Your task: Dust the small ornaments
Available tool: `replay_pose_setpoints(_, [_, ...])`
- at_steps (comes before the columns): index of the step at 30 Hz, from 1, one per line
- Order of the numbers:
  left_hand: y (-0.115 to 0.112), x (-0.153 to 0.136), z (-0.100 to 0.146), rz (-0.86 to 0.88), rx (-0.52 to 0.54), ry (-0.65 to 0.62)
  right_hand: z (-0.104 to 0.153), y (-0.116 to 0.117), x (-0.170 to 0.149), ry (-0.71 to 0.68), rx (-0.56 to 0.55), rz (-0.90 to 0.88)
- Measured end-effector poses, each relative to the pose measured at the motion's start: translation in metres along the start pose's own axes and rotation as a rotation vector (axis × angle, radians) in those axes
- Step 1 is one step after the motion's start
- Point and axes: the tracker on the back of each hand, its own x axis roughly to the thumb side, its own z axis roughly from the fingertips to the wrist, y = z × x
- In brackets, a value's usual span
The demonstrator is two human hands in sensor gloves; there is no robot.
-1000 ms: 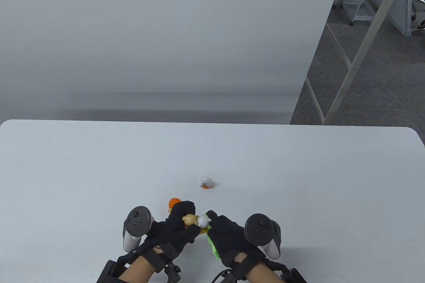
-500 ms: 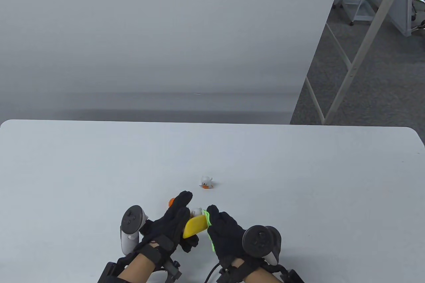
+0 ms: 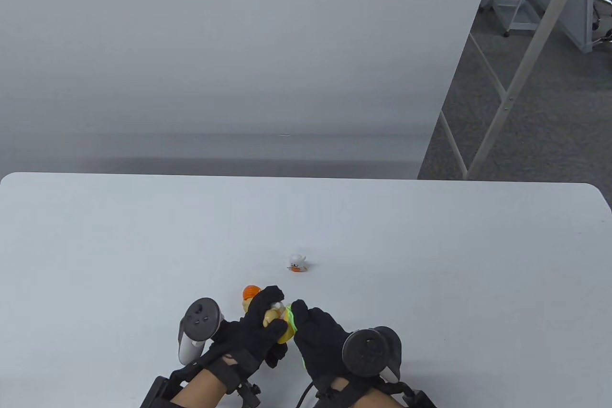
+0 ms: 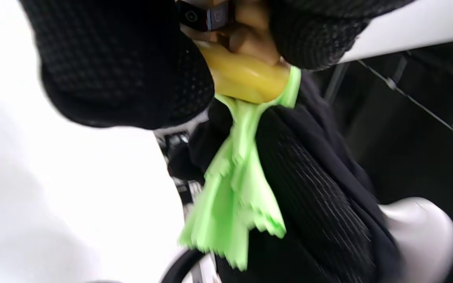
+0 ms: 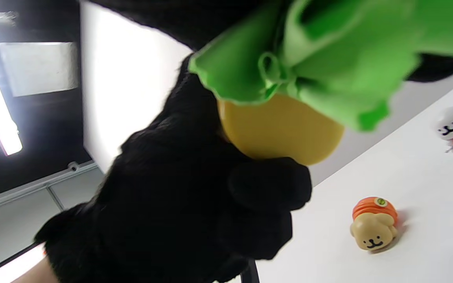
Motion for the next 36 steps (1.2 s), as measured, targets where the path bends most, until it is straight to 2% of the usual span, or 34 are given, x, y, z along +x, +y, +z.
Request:
replay_pose_setpoints(3, [0.004, 0.003, 0.001, -0.094, -0.004, 0.013, 0.001, 0.0, -0.008, 0.001, -0.018, -0.047])
replay_pose_setpoints(4, [0.003, 0.003, -0.002, -0.049, -0.028, -0.019, 0.0, -0.001, -0.011, 0.017, -0.033, -0.091])
replay_pose_setpoints(7, [-0.005, 0.009, -0.005, 0.197, -0.2, -0.109, 0.001, -0.005, -0.026, 0.108, -0.044, -0.129])
replay_pose_setpoints(9, [-0.008, 0.015, -0.007, 0.234, -0.291, -0.129, 0.002, -0.007, -0.033, 0.144, -0.036, -0.181])
replay_pose_setpoints(11, [-0.006, 0.016, -0.007, 0.252, -0.334, -0.132, 0.003, -0.009, -0.035, 0.149, -0.025, -0.224])
replay_pose_setpoints(14, [-0.004, 0.015, -0.006, 0.26, -0.302, -0.135, 0.002, -0.011, -0.032, 0.149, -0.01, -0.25])
replay_pose_setpoints(16, [-0.002, 0.017, -0.005, 0.106, -0.218, -0.112, 0.003, -0.011, -0.027, 0.116, -0.008, -0.249])
replay_pose_setpoints(18, [-0.001, 0.012, -0.004, -0.007, -0.188, -0.087, 0.003, -0.011, -0.019, 0.086, -0.01, -0.209])
replay_pose_setpoints(21, [0.0, 0.008, -0.003, 0.081, -0.18, -0.003, 0.004, -0.011, -0.018, 0.048, -0.021, -0.23])
replay_pose_setpoints(23, [0.002, 0.007, -0.004, -0.007, -0.141, 0.011, 0.003, -0.013, -0.016, 0.034, -0.052, -0.252])
replay_pose_setpoints(25, [0.003, 0.006, -0.003, 0.028, -0.153, 0.075, 0.003, -0.014, -0.017, 0.013, -0.044, -0.215])
replay_pose_setpoints(27, [0.004, 0.003, -0.003, 0.034, -0.12, 0.09, 0.004, -0.013, -0.02, 0.006, -0.057, -0.2])
replay_pose_setpoints(29, [0.003, -0.002, -0.004, 0.13, -0.151, 0.097, 0.005, -0.011, -0.024, 0.051, -0.093, -0.189])
replay_pose_setpoints(33, [-0.002, -0.002, -0.004, 0.203, -0.184, 0.141, 0.006, -0.011, -0.021, 0.001, -0.108, -0.094])
replay_pose_setpoints(35, [-0.003, -0.001, -0.004, 0.237, -0.163, 0.152, 0.005, -0.012, -0.017, -0.024, -0.109, -0.062])
replay_pose_setpoints(36, [-0.001, -0.002, -0.004, 0.214, -0.113, 0.151, 0.004, -0.011, -0.014, -0.031, -0.086, -0.051])
